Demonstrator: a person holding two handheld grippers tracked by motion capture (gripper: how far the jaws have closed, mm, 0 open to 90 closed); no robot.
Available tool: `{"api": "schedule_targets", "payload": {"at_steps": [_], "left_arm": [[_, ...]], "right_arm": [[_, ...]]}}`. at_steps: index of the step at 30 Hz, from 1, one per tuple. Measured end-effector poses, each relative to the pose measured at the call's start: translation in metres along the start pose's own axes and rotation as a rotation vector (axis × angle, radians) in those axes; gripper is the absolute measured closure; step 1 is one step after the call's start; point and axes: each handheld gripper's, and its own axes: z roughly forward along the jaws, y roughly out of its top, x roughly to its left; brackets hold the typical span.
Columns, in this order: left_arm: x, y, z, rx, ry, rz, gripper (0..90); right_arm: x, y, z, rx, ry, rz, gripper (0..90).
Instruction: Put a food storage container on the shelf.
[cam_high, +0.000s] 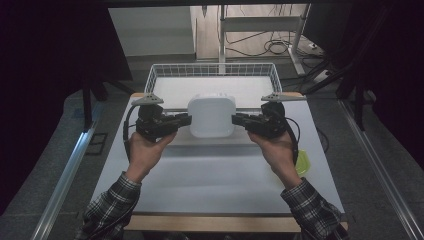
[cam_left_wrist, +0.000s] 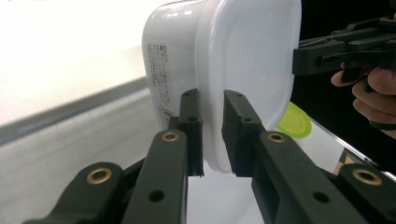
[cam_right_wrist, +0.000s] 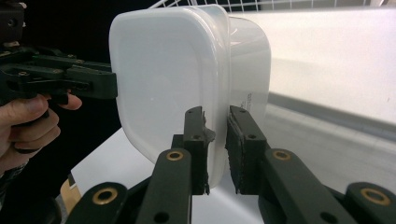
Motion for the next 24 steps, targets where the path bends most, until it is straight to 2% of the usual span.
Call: {"api": "schedule_targets", "payload": {"at_steps": [16,24], "left_arm": [[0.013,0.037,0.000,-0.027,0.010,0.000,78.7],[0.020,0.052,0.008,-0.022,0.016,0.002,78.7]], "right_arm": [[-0.003,0.042,0.005,-0.025,-0.023,-0.017,78.3],[-0.011,0.055,0.010,-0.036,-0.033,0.005,78.0]]}}
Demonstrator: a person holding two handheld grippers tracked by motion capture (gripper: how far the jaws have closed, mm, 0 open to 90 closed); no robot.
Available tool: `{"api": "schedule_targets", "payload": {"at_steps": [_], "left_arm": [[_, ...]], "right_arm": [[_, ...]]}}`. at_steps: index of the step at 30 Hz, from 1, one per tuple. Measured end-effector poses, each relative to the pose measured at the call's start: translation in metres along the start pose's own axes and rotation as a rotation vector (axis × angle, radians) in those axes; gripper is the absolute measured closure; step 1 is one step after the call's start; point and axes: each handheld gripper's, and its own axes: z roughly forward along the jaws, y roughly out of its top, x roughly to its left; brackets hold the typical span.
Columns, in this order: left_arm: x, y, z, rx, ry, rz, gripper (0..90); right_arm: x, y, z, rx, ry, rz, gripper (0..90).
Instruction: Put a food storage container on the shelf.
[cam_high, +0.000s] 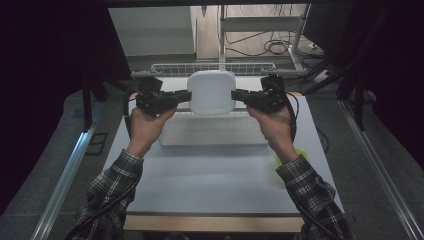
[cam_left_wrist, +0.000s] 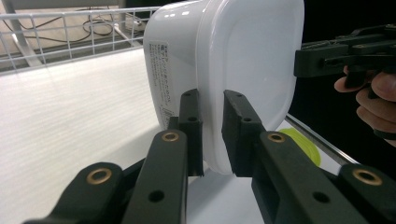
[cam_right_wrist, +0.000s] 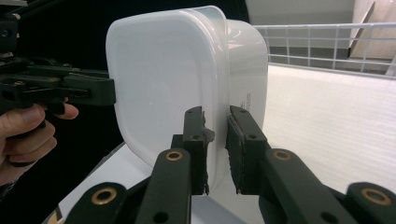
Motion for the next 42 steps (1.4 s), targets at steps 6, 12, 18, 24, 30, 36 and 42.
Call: {"api": "schedule_targets", "payload": {"at_steps": [6,12,18,24,30,36,42], "left_arm": [[0.006,0.007,0.010,0.008,0.003,-0.010,78.6],[0.011,0.009,0.017,0.010,0.000,-0.024,78.6],[0.014,0.009,0.020,0.011,0.006,-0.030,78.2],[0.016,0.010,0.024,-0.001,0.014,-0.032,77.5],[0.015,0.010,0.026,-0.016,0.016,-0.015,74.4],[0.015,0.012,0.031,-0.025,0.034,0.004,65.8],[0.014,0.014,0.038,-0.023,0.063,0.024,61.0]], "right_arm": [[-0.008,0.005,0.005,0.004,-0.017,0.025,77.7],[-0.016,0.007,0.010,0.007,-0.023,0.041,77.4],[-0.020,0.007,0.015,0.014,-0.025,0.052,77.1],[-0.022,0.010,0.019,0.021,-0.032,0.059,76.3],[-0.025,0.011,0.021,0.013,-0.029,0.050,73.0],[-0.024,0.013,0.024,0.001,-0.037,0.023,66.5],[-0.023,0.015,0.029,-0.008,-0.063,0.000,61.9]]}}
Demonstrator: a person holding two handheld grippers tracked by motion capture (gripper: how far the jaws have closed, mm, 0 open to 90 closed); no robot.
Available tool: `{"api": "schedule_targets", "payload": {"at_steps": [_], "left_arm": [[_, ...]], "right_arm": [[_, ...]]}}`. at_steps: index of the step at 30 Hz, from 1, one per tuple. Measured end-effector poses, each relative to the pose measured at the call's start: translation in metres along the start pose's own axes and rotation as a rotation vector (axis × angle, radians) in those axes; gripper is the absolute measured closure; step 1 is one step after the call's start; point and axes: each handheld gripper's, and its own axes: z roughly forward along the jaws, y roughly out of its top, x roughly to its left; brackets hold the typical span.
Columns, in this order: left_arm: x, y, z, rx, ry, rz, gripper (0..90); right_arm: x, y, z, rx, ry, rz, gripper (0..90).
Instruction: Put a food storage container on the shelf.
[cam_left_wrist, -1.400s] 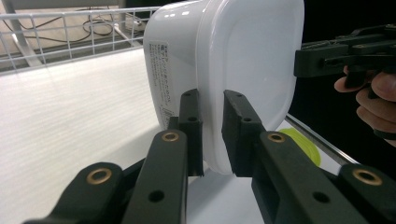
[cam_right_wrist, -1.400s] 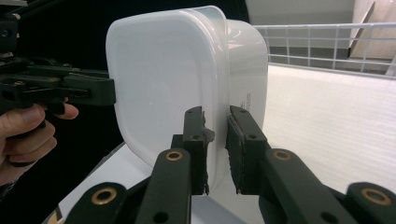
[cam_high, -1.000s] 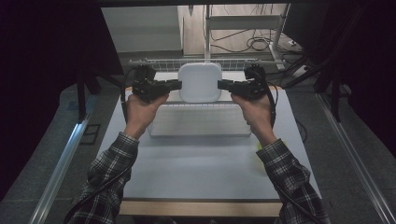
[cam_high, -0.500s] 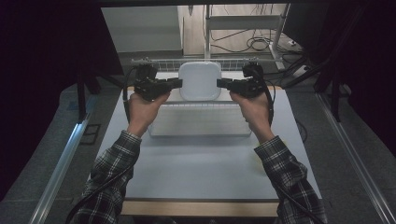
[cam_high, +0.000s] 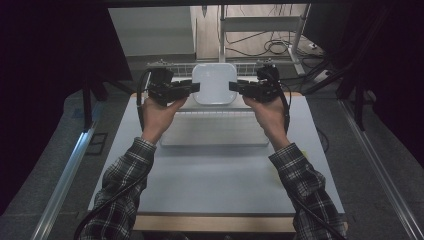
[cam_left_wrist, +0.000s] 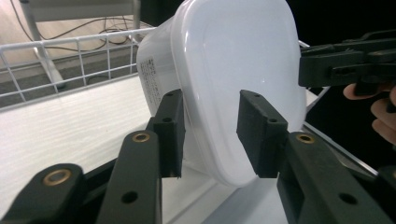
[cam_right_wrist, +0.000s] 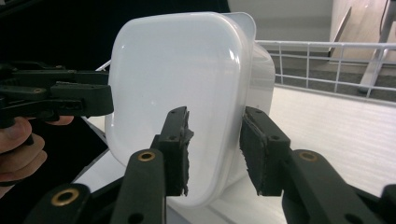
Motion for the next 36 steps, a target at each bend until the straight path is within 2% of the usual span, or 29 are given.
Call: {"api": "schedule_targets", "payload": {"at_steps": [4,8,12,13,15,19,22,25,30,34,36], "left_arm": [[0.000,0.000,0.005,0.012,0.023,0.021,59.1],[0.002,0.000,0.008,0.005,0.023,0.020,56.8],[0.003,0.001,0.009,0.008,0.031,0.024,53.3],[0.002,0.002,0.010,0.012,0.059,0.041,51.5],[0.002,0.002,0.012,0.011,0.080,0.057,49.3],[0.004,0.002,0.014,0.000,0.078,0.044,48.1],[0.006,0.002,0.014,-0.002,0.075,0.052,47.2],[0.007,0.003,0.015,-0.009,0.075,0.043,46.3],[0.008,0.005,0.016,-0.008,0.068,0.034,45.3],[0.007,0.005,0.015,-0.011,0.075,0.046,45.2],[0.007,0.004,0.011,-0.026,0.062,0.048,45.3]], "right_arm": [[0.001,0.001,0.003,0.003,-0.021,-0.027,60.5],[0.000,0.000,0.006,0.010,-0.034,-0.041,59.7],[-0.001,-0.001,0.008,0.009,-0.031,-0.039,58.8],[-0.002,-0.001,0.009,0.007,-0.030,-0.041,57.4],[-0.002,0.000,0.010,0.006,-0.031,-0.041,55.3],[-0.006,0.000,0.011,0.006,-0.021,-0.027,54.1],[-0.007,0.001,0.012,0.006,-0.020,-0.021,52.3],[-0.005,0.002,0.013,-0.008,-0.061,-0.056,52.5],[-0.005,0.004,0.015,-0.020,-0.068,-0.052,52.2],[-0.004,0.004,0.015,-0.027,-0.074,-0.059,52.2],[-0.003,0.004,0.011,-0.041,-0.072,-0.071,53.5]]}}
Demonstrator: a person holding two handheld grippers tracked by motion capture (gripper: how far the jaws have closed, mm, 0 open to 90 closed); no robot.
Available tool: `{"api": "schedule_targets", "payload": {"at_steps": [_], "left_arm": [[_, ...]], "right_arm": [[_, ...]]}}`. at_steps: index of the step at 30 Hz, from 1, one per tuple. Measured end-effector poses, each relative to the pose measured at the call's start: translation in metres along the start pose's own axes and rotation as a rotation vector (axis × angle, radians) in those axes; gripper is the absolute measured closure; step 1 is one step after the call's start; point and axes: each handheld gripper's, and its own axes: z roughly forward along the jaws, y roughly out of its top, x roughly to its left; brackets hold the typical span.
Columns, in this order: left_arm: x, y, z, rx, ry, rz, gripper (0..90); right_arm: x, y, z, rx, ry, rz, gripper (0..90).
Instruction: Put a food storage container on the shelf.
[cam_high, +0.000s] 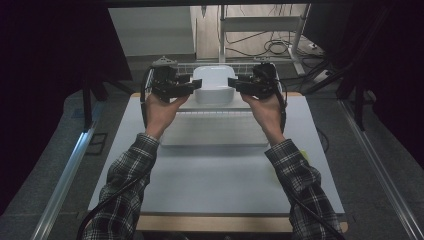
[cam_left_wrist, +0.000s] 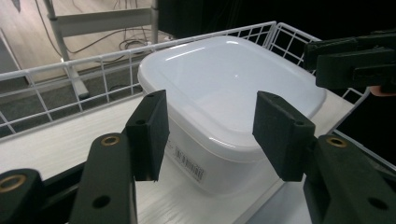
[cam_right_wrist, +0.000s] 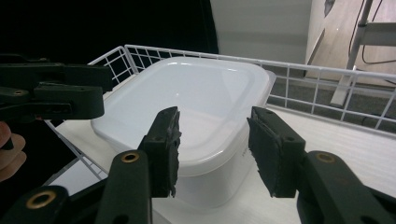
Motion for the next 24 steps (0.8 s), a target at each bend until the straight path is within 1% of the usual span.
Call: {"api": "schedule_targets", "payload": {"at_steps": [3,7,12,15,16,17,18,19,20,21,22,23,24], "left_arm": [[-0.002,-0.001,-0.004,-0.011,-0.017,0.000,44.6],[-0.007,-0.005,-0.012,-0.017,-0.039,0.026,41.9],[-0.017,-0.017,-0.022,-0.022,-0.059,0.070,37.1],[-0.022,-0.025,-0.027,-0.022,-0.080,0.081,33.3],[-0.022,-0.025,-0.027,-0.022,-0.080,0.081,31.6],[-0.023,-0.029,-0.028,-0.019,-0.085,0.089,31.6],[-0.026,-0.035,-0.030,-0.016,-0.089,0.100,28.7],[-0.026,-0.038,-0.031,-0.015,-0.093,0.105,27.8],[-0.027,-0.042,-0.033,-0.015,-0.099,0.107,27.3],[-0.027,-0.042,-0.033,-0.015,-0.099,0.107,25.9],[-0.028,-0.046,-0.034,-0.013,-0.101,0.106,25.9],[-0.028,-0.052,-0.037,-0.016,-0.109,0.101,24.6],[-0.028,-0.052,-0.037,-0.016,-0.109,0.101,23.7]], "right_arm": [[0.000,0.000,-0.005,-0.007,0.009,-0.004,54.3],[0.003,-0.003,-0.012,0.000,0.031,-0.018,52.7],[0.010,-0.013,-0.019,0.013,0.053,-0.060,47.9],[0.013,-0.021,-0.025,0.013,0.066,-0.072,44.5],[0.013,-0.021,-0.025,0.013,0.066,-0.072,44.5],[0.014,-0.023,-0.026,0.014,0.069,-0.075,43.3],[0.015,-0.030,-0.029,0.019,0.074,-0.086,40.9],[0.015,-0.032,-0.029,0.022,0.074,-0.091,39.6],[0.016,-0.035,-0.030,0.029,0.075,-0.097,38.7],[0.016,-0.035,-0.030,0.029,0.075,-0.097,38.7],[0.016,-0.039,-0.031,0.033,0.074,-0.101,37.3],[0.017,-0.046,-0.032,0.040,0.077,-0.106,34.3],[0.017,-0.046,-0.032,0.040,0.077,-0.106,34.3]]}}
